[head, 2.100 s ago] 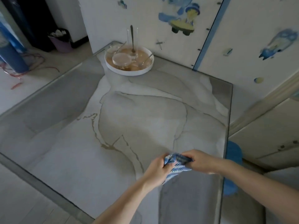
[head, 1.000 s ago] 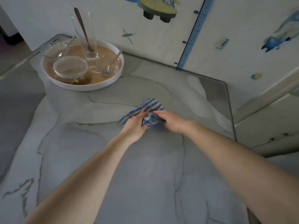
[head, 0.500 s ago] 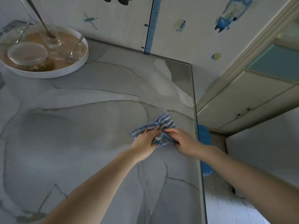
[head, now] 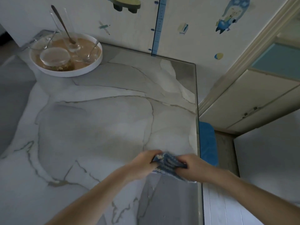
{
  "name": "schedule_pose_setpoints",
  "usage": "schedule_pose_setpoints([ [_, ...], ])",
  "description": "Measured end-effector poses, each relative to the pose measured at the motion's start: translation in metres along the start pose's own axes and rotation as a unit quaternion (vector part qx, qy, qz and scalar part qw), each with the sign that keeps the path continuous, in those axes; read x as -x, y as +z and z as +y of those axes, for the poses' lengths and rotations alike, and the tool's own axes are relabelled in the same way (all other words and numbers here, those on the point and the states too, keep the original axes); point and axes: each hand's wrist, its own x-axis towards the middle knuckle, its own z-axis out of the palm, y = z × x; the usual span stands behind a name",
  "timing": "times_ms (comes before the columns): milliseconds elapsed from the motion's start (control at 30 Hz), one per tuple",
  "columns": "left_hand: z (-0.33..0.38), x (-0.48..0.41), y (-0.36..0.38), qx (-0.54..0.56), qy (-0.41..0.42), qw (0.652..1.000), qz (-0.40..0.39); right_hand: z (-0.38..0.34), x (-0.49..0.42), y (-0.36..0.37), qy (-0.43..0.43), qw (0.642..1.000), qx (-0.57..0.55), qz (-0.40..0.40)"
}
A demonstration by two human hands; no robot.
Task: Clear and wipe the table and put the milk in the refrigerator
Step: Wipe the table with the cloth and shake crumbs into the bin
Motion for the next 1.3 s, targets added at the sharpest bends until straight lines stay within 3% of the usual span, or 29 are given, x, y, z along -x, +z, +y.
schedule_pose_setpoints([
  [167, 0.007, 0.005, -0.080, 0.041, 0.033, 0.985, 0.165, -0.061, -0.049, -0.047, -0.062, 0.991, -0.053, 0.103],
  [267, -0.007, 0.013, -0.131, -0.017, 0.038, 0.966, 0.255, -0.103, -0.093, -0.062, -0.126, 0.980, -0.030, 0.154],
  [433, -0.063, 0.024, -0.172, -0.060, -0.016, 0.942, 0.330, -0.149, -0.160, -0.044, -0.196, 0.967, 0.022, 0.159],
  [633, -0.128, 0.038, -0.139, -0.059, -0.091, 0.954, 0.279, -0.147, -0.190, 0.014, -0.168, 0.980, 0.106, 0.015],
  [1000, -0.063, 0.029, -0.026, -0.025, -0.032, 0.984, 0.173, -0.050, -0.075, 0.017, -0.122, 0.981, 0.152, -0.003],
  [1133, -0.036, 0.040, 0.028, -0.027, -0.032, 0.993, 0.113, -0.011, -0.019, 0.034, -0.119, 0.978, 0.169, -0.016],
  [1300, -0.006, 0.074, 0.082, -0.016, -0.049, 0.994, 0.097, 0.017, 0.034, 0.057, -0.142, 0.971, 0.188, -0.045],
])
